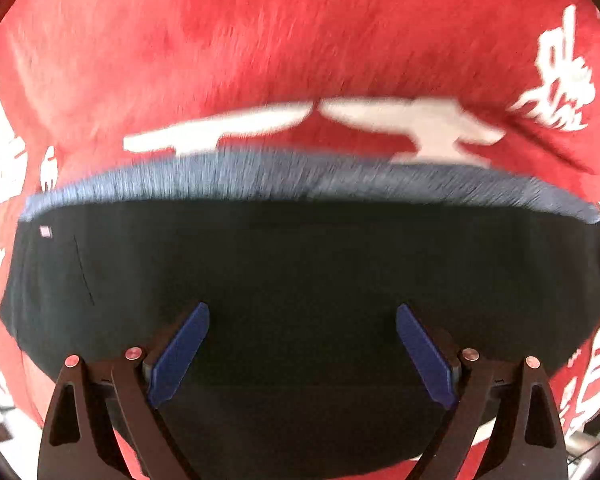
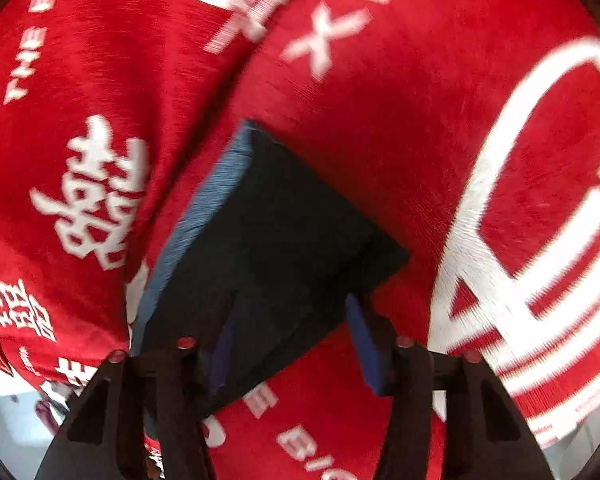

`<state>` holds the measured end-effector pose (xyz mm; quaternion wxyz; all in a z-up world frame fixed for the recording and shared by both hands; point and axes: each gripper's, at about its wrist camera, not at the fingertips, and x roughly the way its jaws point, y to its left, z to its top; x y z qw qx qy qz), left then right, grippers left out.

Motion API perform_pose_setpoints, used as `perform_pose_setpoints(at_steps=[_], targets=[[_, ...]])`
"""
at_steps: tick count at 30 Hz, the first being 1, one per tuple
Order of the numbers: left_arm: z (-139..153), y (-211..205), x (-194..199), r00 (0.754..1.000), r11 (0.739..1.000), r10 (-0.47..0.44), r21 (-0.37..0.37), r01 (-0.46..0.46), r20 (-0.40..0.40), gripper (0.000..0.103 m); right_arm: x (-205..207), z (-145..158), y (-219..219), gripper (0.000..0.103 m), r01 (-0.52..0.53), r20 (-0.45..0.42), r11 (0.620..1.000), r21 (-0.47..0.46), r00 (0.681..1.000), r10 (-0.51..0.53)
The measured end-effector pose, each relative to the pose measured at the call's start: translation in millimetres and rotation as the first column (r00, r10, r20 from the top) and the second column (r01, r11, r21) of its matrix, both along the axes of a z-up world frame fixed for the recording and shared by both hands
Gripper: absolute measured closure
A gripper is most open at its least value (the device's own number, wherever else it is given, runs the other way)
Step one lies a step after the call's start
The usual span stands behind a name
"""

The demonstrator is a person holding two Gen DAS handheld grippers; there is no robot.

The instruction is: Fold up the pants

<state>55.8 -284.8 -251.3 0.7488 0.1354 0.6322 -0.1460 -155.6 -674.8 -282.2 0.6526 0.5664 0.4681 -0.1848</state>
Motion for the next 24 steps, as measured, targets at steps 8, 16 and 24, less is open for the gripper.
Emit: perform_pose_setpoints(at_steps=[8,16,24], targets=[[-3.9,5.0,-4.0,1.000,1.000,0.014,-0.012,-0.014,0.004,0.006,10.6,15.3,0.2,0.095,-0.124,0.069,0.991,-0.046,0.989,0.127],[-7.2,7.5,-1.8,1.000,1.000,0.026,0.014,-0.025,-0.008,0.003,8.3,-17.8,7.2,0.092,-0.164,-0.007,0.985,-0.056,0.986,0.164],[14.8,-28.0,26.0,0.999,0.999,-0.003,-0.034,0.004,0.049,0.003,14.7,48.6,25.1,0.078,-0.236,0.031,0.961,-0.141,0.970,0.243]])
